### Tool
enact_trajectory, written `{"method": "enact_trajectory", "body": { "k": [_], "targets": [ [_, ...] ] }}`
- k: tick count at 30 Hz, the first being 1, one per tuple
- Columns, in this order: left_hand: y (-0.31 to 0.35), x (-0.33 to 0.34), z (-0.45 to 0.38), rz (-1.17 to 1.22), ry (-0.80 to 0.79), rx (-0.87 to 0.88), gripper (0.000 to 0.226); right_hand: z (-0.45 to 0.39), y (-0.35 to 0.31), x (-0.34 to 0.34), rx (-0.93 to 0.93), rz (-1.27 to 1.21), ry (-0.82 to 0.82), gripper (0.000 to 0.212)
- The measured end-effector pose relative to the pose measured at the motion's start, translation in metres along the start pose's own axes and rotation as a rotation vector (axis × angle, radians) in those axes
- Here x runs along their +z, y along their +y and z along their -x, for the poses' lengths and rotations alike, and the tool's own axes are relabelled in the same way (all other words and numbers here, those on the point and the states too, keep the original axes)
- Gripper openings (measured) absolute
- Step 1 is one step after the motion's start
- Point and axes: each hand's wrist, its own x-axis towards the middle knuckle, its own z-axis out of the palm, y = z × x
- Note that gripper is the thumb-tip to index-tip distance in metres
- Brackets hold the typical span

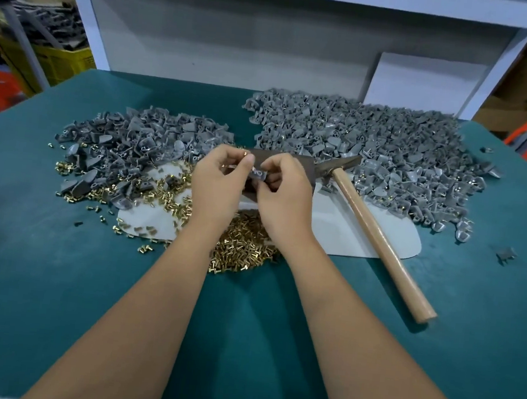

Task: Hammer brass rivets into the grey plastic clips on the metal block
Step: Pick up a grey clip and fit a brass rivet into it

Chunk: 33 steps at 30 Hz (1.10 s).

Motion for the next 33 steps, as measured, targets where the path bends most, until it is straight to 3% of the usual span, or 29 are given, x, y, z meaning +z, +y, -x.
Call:
{"method": "enact_trajectory", "body": {
  "k": [6, 10, 13, 15, 21, 33],
  "targets": [
    [0.005, -0.009, 0.012, 0.115, -0.222, -0.02, 0.017, 0.002, 0.004, -0.006, 0.015, -0.089, -0.026, 0.021],
    [0.006, -0.01, 0.012, 0.097, -0.201, -0.041, 0.017, 0.005, 0.003, -0.007, 0.019, -0.116, -0.016, 0.027],
    [0.003, -0.012, 0.01, 0.033, -0.189, -0.003, 0.025, 0.006, 0.002, -0.004, -0.023, -0.085, -0.001, 0.02],
    [0.001, -0.013, 0.01, -0.056, -0.173, 0.059, 0.031, 0.007, 0.002, -0.003, -0.039, -0.056, 0.002, 0.016],
    [-0.003, -0.015, 0.007, -0.319, -0.145, 0.306, 0.017, 0.006, 0.002, -0.002, 0.054, -0.058, 0.038, 0.004],
    [-0.007, -0.013, 0.006, -0.239, -0.136, 0.333, 0.016, 0.003, 0.002, -0.004, 0.199, -0.187, 0.017, 0.01]
  ]
}}
